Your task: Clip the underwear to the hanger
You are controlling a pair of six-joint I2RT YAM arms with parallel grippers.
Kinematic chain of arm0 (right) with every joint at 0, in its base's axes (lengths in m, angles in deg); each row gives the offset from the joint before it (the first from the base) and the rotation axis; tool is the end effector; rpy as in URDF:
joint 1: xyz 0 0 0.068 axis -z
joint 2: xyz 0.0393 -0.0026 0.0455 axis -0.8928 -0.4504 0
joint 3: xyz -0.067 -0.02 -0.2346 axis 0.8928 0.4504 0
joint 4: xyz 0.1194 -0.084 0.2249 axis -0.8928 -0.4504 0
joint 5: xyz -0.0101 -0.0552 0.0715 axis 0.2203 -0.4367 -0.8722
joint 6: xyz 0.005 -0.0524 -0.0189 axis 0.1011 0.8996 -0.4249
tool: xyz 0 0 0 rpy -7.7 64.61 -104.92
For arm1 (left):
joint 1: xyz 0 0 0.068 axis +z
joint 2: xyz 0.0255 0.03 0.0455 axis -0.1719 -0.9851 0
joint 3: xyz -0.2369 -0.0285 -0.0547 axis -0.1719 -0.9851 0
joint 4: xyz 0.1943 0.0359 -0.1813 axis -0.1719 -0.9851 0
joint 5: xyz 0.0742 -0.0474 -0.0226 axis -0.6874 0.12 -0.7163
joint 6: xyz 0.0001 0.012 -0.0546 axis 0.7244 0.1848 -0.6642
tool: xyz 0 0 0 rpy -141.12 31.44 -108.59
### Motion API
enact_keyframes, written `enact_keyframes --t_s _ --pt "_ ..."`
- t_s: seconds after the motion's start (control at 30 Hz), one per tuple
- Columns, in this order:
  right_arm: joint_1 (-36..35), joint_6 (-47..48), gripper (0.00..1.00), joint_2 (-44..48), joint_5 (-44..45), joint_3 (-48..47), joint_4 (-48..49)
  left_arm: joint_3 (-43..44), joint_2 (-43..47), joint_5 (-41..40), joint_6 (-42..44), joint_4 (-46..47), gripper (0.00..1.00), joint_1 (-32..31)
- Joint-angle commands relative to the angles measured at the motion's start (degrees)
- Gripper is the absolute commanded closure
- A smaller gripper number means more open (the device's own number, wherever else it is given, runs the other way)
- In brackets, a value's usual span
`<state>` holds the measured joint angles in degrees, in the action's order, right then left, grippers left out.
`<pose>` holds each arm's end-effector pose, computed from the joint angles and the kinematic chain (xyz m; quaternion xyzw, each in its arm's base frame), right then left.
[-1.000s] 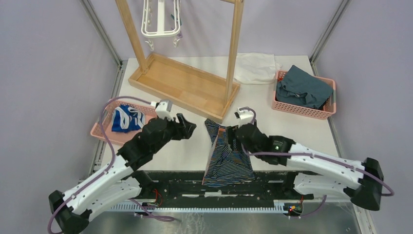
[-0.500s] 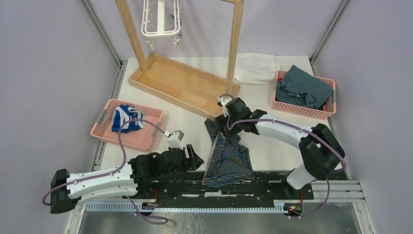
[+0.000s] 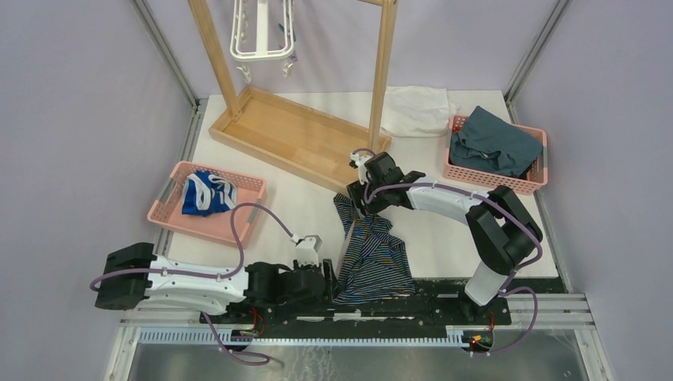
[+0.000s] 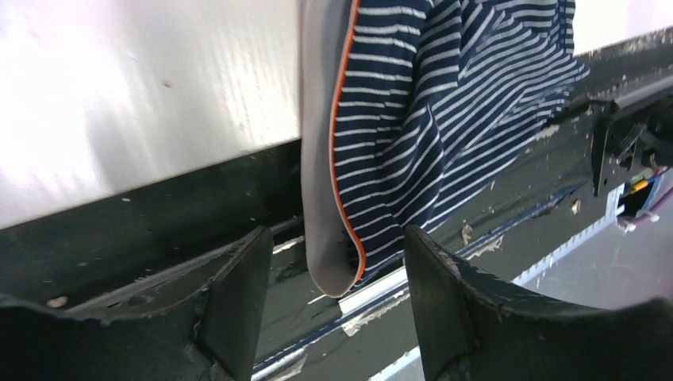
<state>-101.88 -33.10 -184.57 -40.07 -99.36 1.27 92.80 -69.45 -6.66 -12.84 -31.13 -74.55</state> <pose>0.2695 0.2244 0.1455 -0.2299 0.9210 0.2112 0.2329 0.0350 -0.1951 0.1293 0.0055 0.9266 -0.2775 0.2537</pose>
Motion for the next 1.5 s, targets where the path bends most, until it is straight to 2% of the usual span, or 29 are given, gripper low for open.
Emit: enact_keyframes --t_s 0.0,0.13,0.23,0.33,0.37,0.4,0.5,0.6,0.7,0.8,0.93,1.07,1.27,1.47 --pt "0.7 -0.6 0.34 -0.4 0.1 -1.8 2.3 0.0 -4.5 -1.6 -2.9 9.4 0.34 -3.4" --pt "1.1 -1.2 0.48 1.0 2.0 -0.4 1.6 1.4 -10.5 -0.9 -2.8 11.7 0.49 -5.4" --pt "1.3 -1.4 0.67 3.8 2.8 1.6 1.7 1.5 -11.2 -1.4 -3.1 11.9 0.72 -5.6" --pt "1.5 -1.7 0.94 8.1 5.5 3.3 1.6 2.0 -8.8 -4.6 -3.5 7.8 0.87 -5.6" --pt "1.6 -1.9 0.98 9.9 6.9 3.8 1.3 2.5 -7.3 -6.4 -3.6 4.9 0.92 -5.5" --pt "1.6 -2.0 1.0 11.8 8.2 4.3 1.1 3.6 -5.7 -8.7 -4.0 0.9 0.96 -5.4" --pt "1.7 -2.3 1.0 18.8 11.4 6.1 0.6 6.4 1.1 -15.4 -4.3 -10.9 0.97 -4.6" --pt "1.8 -3.3 1.0 25.5 12.8 6.4 -2.3 8.2 8.6 -19.2 -2.0 -18.9 0.97 -2.4" --pt "1.7 -5.0 1.0 32.4 13.3 6.6 -6.2 10.9 15.9 -20.8 4.9 -22.6 0.97 1.0" --pt "1.4 -6.4 0.99 40.2 13.1 6.1 -10.9 16.0 18.8 -21.2 14.2 -24.6 0.97 4.4" --pt "-0.9 -7.1 0.99 47.7 15.4 2.7 -18.4 27.1 15.5 -24.6 20.8 -32.4 0.97 4.8" --pt "-7.1 -8.2 1.0 51.7 21.1 -2.5 -27.4 38.9 7.4 -25.8 24.9 -39.2 0.97 4.7" --pt "-15.2 -13.4 0.99 56.4 25.3 -8.4 -38.1 50.5 -1.0 -25.4 21.4 -51.5 0.97 4.7" --pt "-16.1 -19.1 1.0 60.2 20.2 -11.6 -44.7 55.4 -2.9 -21.0 20.0 -56.7 0.97 4.6"
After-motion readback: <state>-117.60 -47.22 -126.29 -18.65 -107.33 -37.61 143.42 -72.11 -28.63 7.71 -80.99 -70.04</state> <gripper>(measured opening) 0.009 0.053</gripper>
